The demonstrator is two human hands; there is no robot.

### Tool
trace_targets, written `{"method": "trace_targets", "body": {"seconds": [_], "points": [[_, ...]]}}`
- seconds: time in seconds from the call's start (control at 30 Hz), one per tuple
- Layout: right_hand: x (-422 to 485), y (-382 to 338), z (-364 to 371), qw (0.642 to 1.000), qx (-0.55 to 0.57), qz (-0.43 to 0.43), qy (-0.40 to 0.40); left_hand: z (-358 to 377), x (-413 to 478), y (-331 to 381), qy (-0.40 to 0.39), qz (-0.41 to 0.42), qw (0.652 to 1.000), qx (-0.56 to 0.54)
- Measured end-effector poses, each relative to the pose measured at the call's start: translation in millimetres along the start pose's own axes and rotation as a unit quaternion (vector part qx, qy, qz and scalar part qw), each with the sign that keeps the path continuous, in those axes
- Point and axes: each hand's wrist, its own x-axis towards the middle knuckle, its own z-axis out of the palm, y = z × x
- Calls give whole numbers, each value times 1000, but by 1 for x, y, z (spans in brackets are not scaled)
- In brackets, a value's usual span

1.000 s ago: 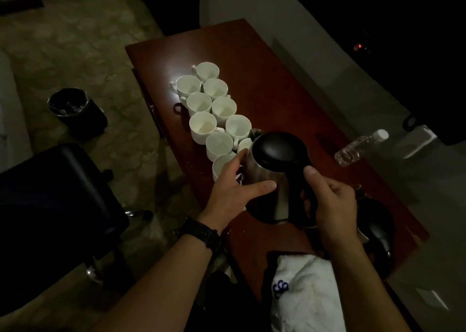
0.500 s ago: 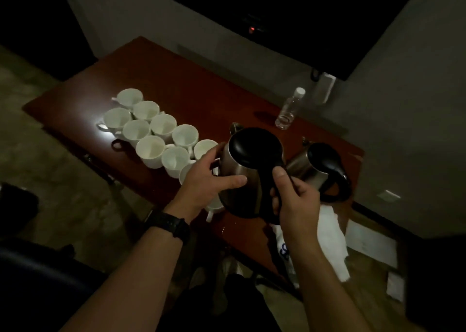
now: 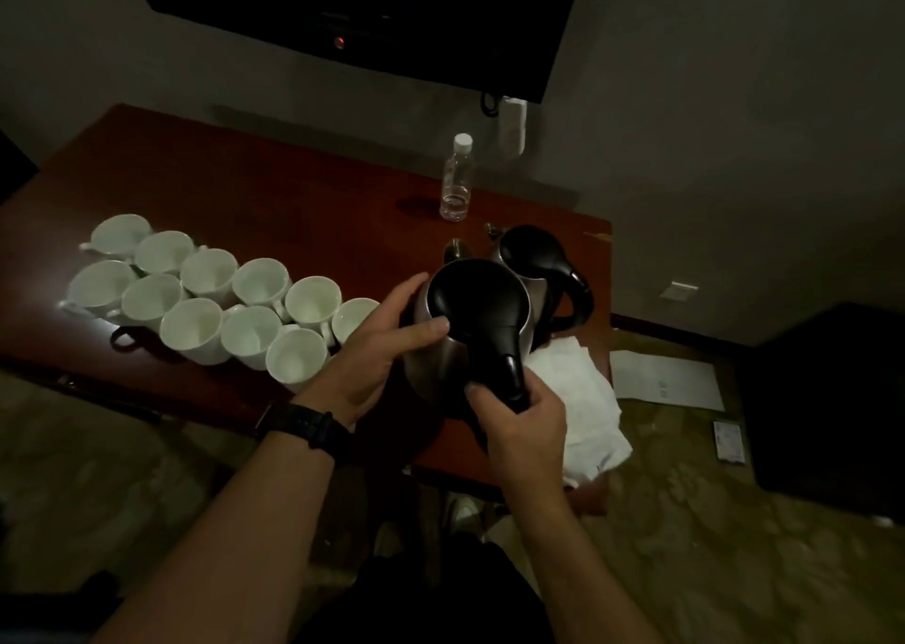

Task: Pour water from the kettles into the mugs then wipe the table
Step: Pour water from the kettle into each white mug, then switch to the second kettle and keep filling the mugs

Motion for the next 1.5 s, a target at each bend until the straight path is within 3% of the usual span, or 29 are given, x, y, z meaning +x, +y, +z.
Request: {"method": "trace_targets", "body": {"seconds": [0.53, 0.83, 1.5], "points": [[36, 51, 6, 996, -26, 55, -67, 17, 67, -26, 135, -58, 987, -58], [42, 68, 7, 994, 22, 67, -78, 18, 82, -47, 132, -70, 988, -49], [41, 103, 17, 993, -23, 94, -74, 2, 85, -77, 133, -109, 984, -50]]}}
